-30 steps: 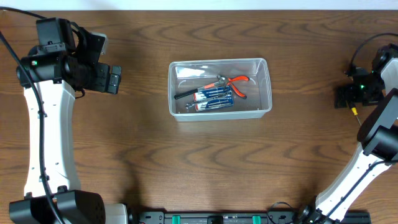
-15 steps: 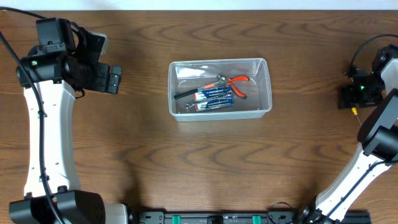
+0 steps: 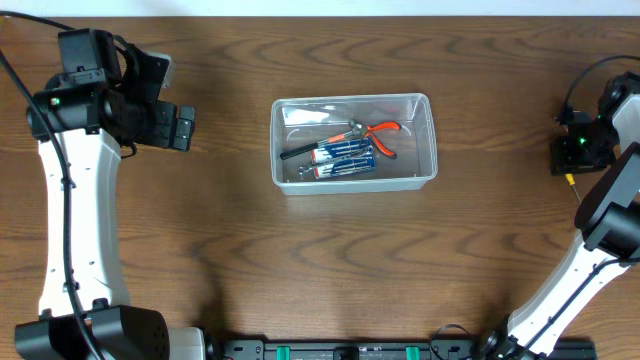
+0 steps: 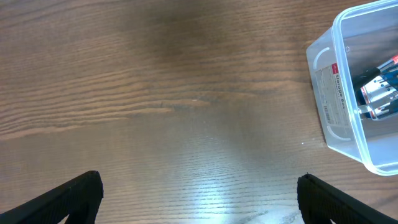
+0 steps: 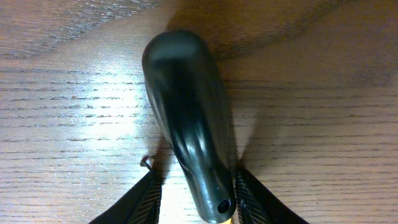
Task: Pack container
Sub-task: 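Close right gripper on the screwdriver handle, then lift the screwdriver, carry it into the container, release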
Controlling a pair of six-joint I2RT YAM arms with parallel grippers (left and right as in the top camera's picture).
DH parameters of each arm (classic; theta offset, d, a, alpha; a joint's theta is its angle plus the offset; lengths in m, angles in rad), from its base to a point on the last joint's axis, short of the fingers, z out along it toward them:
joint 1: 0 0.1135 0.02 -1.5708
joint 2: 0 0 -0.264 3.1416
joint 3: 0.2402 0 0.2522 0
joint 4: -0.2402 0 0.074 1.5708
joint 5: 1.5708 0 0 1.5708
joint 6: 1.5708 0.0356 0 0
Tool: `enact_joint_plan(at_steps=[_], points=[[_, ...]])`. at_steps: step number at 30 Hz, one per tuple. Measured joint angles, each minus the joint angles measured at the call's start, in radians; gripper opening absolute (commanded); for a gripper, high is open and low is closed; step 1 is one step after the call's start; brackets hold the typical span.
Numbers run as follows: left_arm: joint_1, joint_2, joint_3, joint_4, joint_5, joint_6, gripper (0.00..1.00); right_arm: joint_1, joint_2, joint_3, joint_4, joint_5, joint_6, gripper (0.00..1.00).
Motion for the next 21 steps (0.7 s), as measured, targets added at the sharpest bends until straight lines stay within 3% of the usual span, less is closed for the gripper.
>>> enact_joint_plan(at_steps=[6, 21], points=[[0.000, 0.000, 0.000, 0.000, 0.000, 0.000, 0.98, 0.000, 0.000, 0.000, 0.000, -0.002, 0.002, 0.26], [0.000, 0.000, 0.000, 0.000, 0.000, 0.000, 0.98, 0.001, -0.001, -0.001, -0.001, -0.005, 0.015, 0.19]])
